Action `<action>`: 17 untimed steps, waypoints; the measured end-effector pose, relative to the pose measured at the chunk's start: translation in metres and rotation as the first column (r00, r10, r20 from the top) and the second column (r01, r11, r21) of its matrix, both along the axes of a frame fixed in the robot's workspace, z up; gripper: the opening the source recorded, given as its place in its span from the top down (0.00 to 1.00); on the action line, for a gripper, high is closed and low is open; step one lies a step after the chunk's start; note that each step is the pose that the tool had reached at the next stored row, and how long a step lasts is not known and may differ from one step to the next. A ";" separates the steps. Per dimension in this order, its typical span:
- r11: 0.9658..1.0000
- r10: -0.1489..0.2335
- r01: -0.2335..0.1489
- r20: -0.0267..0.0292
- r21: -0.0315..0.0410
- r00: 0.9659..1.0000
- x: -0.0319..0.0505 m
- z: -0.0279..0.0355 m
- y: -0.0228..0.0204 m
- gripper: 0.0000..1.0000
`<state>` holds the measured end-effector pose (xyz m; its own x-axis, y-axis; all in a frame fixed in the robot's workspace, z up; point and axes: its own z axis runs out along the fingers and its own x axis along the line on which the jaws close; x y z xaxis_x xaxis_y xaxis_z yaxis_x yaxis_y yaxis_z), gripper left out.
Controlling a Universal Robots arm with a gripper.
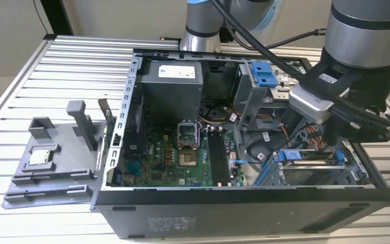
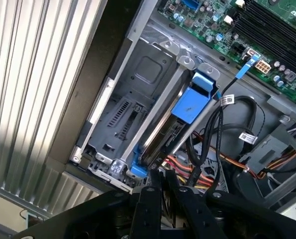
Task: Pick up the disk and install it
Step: 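Insert the second disk wire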
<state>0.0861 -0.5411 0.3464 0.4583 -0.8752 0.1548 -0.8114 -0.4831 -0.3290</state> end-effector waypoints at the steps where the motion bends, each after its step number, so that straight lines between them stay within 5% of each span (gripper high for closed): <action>1: 1.000 -0.009 0.009 0.000 0.004 1.000 -0.0001 0.0000 0.0000 1.00; 7: 0.997 -0.069 0.069 -0.001 0.023 0.998 -0.0005 0.0000 -0.0001 1.00; 14: 0.991 -0.118 0.118 -0.004 0.061 0.993 -0.0013 -0.0002 -0.0004 1.00; 17: 0.990 -0.128 0.128 -0.005 0.066 0.992 -0.0015 -0.0002 -0.0031 1.00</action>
